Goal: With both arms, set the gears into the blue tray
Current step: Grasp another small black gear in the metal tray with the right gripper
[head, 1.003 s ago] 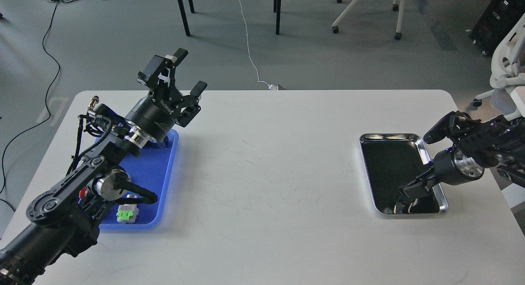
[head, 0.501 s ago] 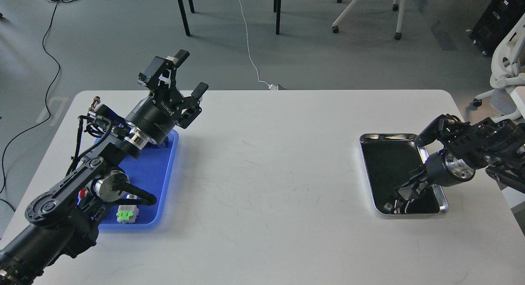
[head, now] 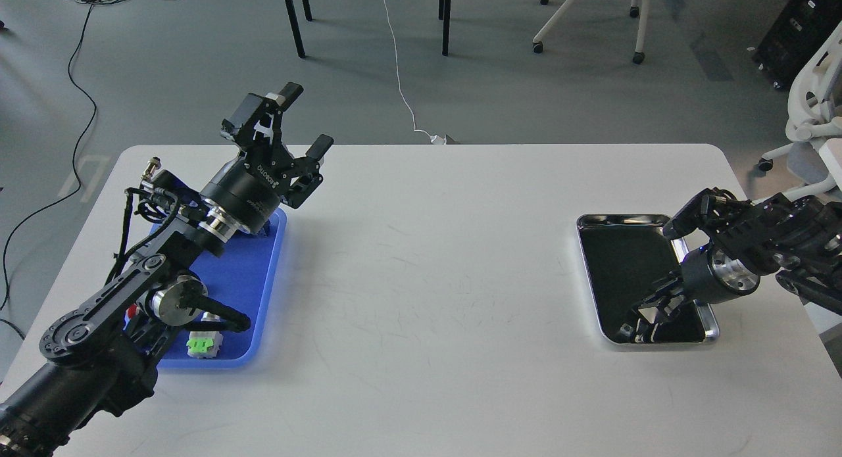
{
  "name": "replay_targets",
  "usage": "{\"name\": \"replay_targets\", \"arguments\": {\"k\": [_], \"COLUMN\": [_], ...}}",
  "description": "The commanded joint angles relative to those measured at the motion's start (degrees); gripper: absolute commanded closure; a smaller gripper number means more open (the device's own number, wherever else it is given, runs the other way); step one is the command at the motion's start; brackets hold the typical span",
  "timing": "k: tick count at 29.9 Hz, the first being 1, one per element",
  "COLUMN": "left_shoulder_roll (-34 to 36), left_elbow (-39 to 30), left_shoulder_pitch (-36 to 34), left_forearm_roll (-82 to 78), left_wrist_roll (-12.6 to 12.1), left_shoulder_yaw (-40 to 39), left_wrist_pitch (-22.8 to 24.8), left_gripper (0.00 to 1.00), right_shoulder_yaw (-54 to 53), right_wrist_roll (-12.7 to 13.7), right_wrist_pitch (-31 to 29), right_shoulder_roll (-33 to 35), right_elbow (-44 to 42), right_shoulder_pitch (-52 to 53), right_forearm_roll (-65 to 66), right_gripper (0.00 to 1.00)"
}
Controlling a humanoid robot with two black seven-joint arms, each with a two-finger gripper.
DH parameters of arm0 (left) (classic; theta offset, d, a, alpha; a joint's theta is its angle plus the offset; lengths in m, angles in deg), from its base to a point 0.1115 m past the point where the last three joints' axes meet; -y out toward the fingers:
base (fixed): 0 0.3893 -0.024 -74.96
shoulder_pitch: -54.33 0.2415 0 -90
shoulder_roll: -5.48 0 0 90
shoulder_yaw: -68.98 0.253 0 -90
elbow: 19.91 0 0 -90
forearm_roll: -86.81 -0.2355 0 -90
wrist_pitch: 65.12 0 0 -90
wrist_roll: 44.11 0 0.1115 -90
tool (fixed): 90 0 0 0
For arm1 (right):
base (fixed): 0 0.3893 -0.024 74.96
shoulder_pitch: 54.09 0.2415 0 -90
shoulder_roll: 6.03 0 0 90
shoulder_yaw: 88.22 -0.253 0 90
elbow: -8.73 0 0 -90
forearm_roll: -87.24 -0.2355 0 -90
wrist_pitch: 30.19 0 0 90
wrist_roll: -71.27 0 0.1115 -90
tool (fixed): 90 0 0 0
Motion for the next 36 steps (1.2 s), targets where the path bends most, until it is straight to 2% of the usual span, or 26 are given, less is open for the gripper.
{"name": "replay_targets", "arguments": {"k": [1, 5, 13, 18, 26, 31, 36], "left_shoulder_roll": [-0.1, -0.3, -0.3, -0.3, -0.2, -0.3, -0.2], "left_elbow": [0.0, 0.0, 0.1, 0.0, 0.0, 0.0, 0.0], "left_shoulder_pitch": [0.1, 0.1, 0.1, 0.1, 0.1, 0.1, 0.1], "left_forearm_roll": [0.0, 0.0, 0.0, 0.0, 0.0, 0.0, 0.0], "left_wrist_roll": [0.0, -0.1, -0.1, -0.1, -0.1, -0.1, -0.1], "left_shoulder_yaw": [0.0, 0.0, 0.0, 0.0, 0.0, 0.0, 0.0], "left_wrist_pitch": [0.0, 0.0, 0.0, 0.0, 0.0, 0.0, 0.0], "left_gripper": [0.02, 0.02, 0.02, 0.02, 0.02, 0.02, 0.02], "right_shoulder_yaw": [0.0, 0.0, 0.0, 0.0, -0.2, -0.5, -0.2], "right_wrist_roll": [0.0, 0.0, 0.0, 0.0, 0.0, 0.0, 0.0], "right_wrist_pitch": [0.0, 0.0, 0.0, 0.0, 0.0, 0.0, 0.0], "right_shoulder_roll": [-0.2, -0.8, -0.9, -1.1, -0.5, -0.4, -5.3], "right_elbow": [-0.1, -0.7, -0.7, -0.6, -0.3, 2.1, 3.3], "right_shoulder_pitch": [0.0, -0.3, -0.3, 0.0, 1.5, 7.1, 12.4], "right_forearm_roll": [0.0, 0.0, 0.0, 0.0, -0.3, -1.3, -7.4], "right_gripper": [0.43, 0.47, 0.75, 0.85, 0.88, 0.88, 0.88]}}
